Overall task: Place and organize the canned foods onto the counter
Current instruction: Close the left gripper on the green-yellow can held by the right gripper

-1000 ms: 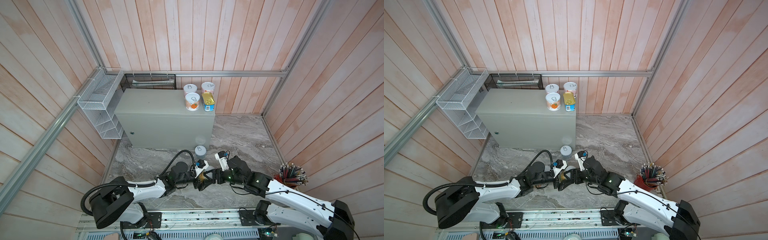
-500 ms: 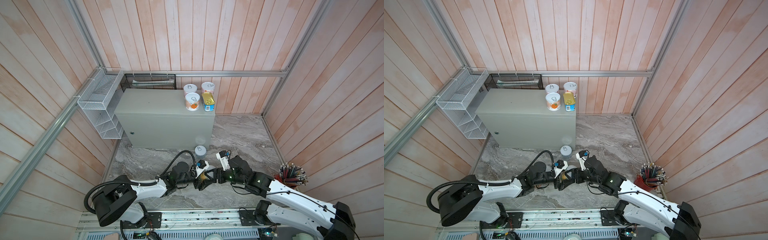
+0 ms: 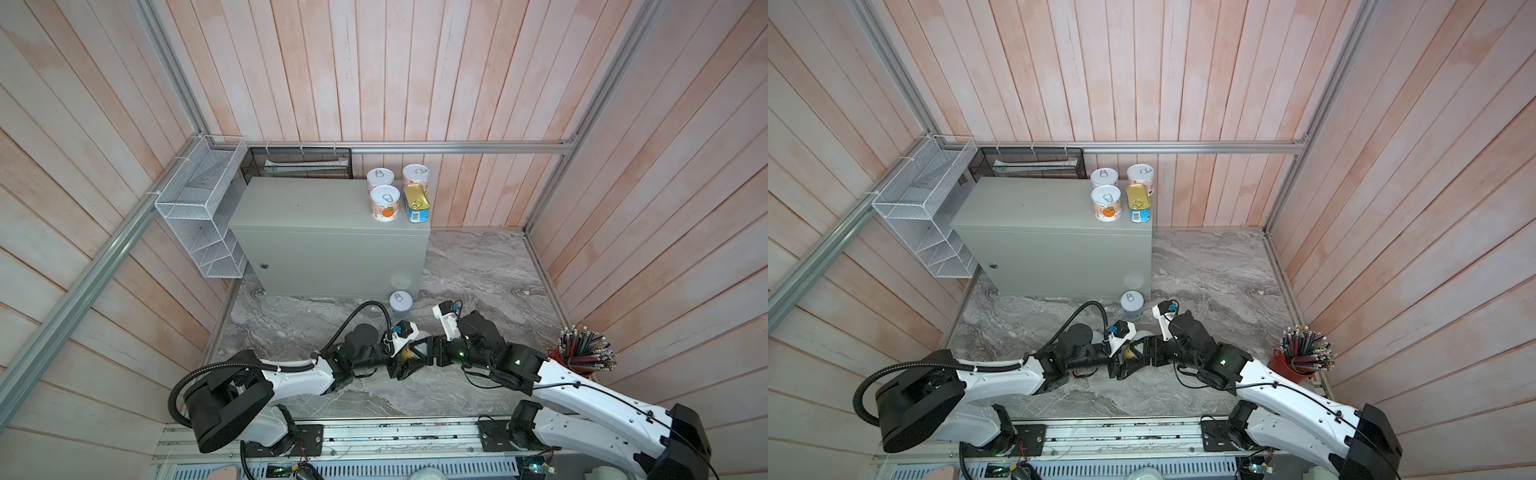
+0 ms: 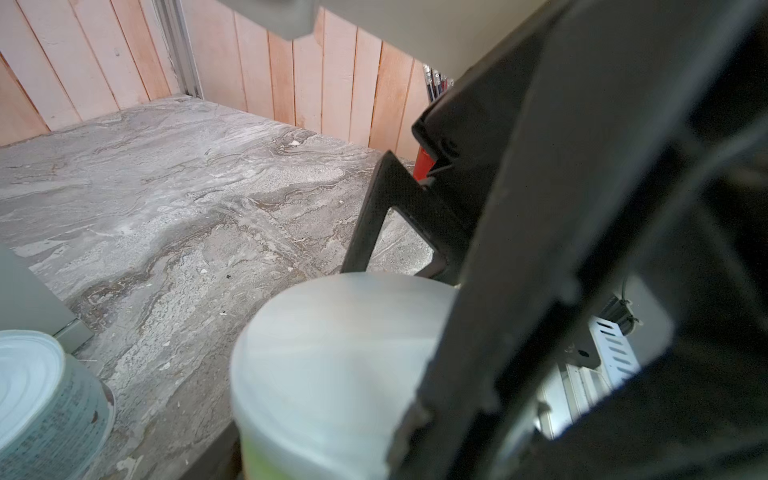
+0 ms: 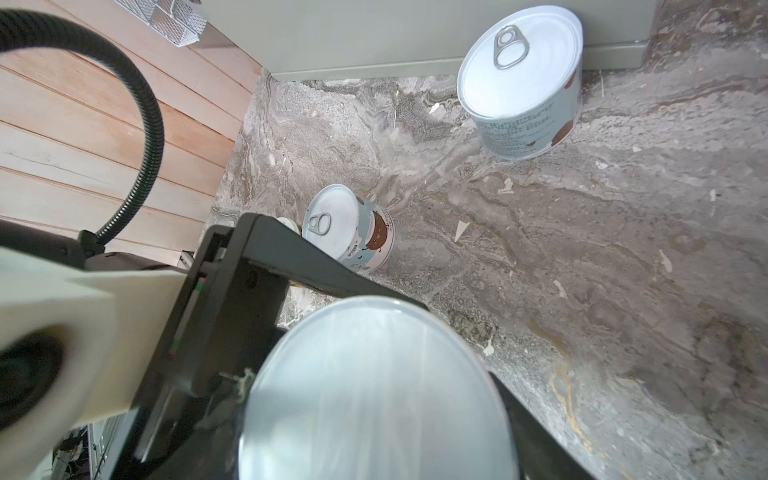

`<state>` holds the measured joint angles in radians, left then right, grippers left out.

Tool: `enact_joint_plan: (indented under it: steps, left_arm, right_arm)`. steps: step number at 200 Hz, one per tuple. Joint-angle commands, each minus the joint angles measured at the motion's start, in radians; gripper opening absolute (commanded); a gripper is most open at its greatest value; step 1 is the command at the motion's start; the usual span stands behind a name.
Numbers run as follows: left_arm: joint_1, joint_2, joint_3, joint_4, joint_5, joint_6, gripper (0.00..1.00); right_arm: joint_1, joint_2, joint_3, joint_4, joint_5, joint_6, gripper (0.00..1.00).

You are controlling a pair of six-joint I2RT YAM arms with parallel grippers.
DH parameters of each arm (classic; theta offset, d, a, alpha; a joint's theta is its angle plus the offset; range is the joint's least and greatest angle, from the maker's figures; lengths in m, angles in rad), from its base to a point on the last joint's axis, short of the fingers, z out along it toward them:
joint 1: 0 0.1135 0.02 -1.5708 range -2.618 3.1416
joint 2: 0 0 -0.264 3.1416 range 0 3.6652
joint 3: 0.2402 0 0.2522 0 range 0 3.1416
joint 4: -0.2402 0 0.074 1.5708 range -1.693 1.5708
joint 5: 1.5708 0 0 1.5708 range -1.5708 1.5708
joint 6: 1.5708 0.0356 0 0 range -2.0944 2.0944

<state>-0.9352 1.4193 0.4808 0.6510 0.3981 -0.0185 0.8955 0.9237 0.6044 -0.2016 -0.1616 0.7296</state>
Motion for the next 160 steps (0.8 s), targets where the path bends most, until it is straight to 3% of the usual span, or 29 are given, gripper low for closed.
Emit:
enact_joint_plan:
  steps: [1,47,134,160]
  left_arm:
    - [-0.005,-0.010,0.016,0.012,-0.033,-0.009,0.57]
    - [-0.004,-0.015,0.010,0.012,-0.065,-0.014,0.56]
    - [-0.006,-0.037,-0.013,0.026,-0.114,-0.027,0.53]
    - [-0.006,-0.037,-0.015,0.025,-0.127,-0.027,0.52]
  right_arm:
    - [-0.005,-0.037,0.025,0.103,-0.002,0.004,0.76]
    - [-0.004,-0.067,0.007,0.091,0.008,-0.004,0.84]
    - [-0.004,-0.033,0.048,0.024,0.048,-0.009,0.85]
    - [-0.005,-0.042,0.040,0.007,0.116,-0.004,0.85]
